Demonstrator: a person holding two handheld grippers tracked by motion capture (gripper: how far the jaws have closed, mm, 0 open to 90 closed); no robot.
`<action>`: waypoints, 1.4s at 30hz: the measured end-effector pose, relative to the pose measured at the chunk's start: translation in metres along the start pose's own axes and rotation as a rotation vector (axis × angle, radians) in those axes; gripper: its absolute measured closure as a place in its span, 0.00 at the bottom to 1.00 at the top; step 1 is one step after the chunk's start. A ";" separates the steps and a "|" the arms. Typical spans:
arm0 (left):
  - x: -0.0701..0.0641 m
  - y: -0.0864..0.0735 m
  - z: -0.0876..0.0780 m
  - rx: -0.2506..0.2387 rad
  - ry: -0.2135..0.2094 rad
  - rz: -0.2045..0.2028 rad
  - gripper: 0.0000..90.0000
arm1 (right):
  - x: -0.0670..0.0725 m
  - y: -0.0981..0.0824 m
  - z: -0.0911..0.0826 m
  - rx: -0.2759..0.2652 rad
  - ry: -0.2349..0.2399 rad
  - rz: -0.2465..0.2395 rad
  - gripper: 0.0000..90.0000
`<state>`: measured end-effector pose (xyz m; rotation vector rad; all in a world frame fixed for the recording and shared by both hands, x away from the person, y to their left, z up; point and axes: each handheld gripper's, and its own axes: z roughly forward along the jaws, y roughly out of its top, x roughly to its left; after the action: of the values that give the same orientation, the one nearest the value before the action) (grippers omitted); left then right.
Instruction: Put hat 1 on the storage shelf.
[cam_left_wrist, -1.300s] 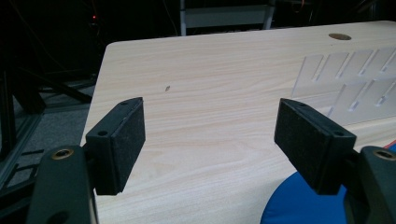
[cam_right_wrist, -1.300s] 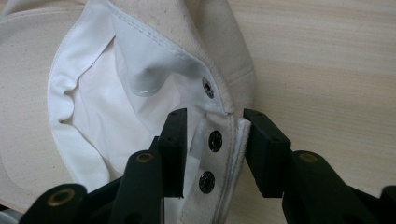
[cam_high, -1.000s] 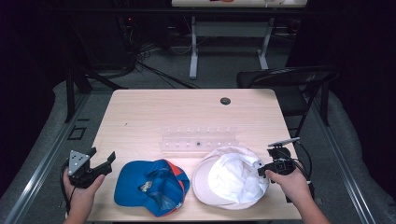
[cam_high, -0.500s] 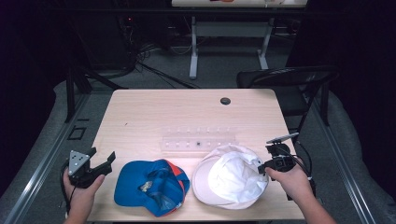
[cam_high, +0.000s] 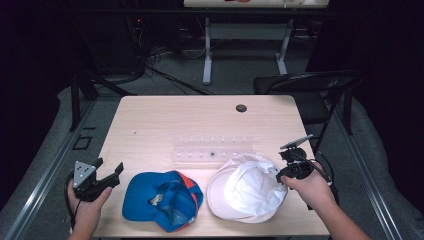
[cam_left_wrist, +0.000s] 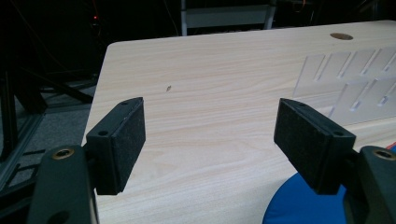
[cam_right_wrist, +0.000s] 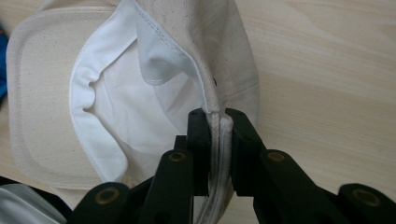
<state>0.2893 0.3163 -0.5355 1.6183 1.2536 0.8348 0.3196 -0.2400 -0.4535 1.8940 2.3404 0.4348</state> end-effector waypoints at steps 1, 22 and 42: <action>0.000 0.000 0.000 0.000 0.000 0.000 0.28 | 0.002 0.001 -0.001 -0.001 -0.009 -0.006 0.90; 0.001 0.000 0.000 -0.001 0.000 -0.003 0.28 | 0.021 0.021 -0.026 0.050 -0.015 -0.041 0.90; 0.002 0.000 0.000 -0.002 0.000 -0.002 0.28 | 0.042 0.036 -0.067 0.016 -0.057 -0.067 0.91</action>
<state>0.2895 0.3180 -0.5355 1.6146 1.2540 0.8346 0.3272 -0.2036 -0.3749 1.8043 2.3693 0.3524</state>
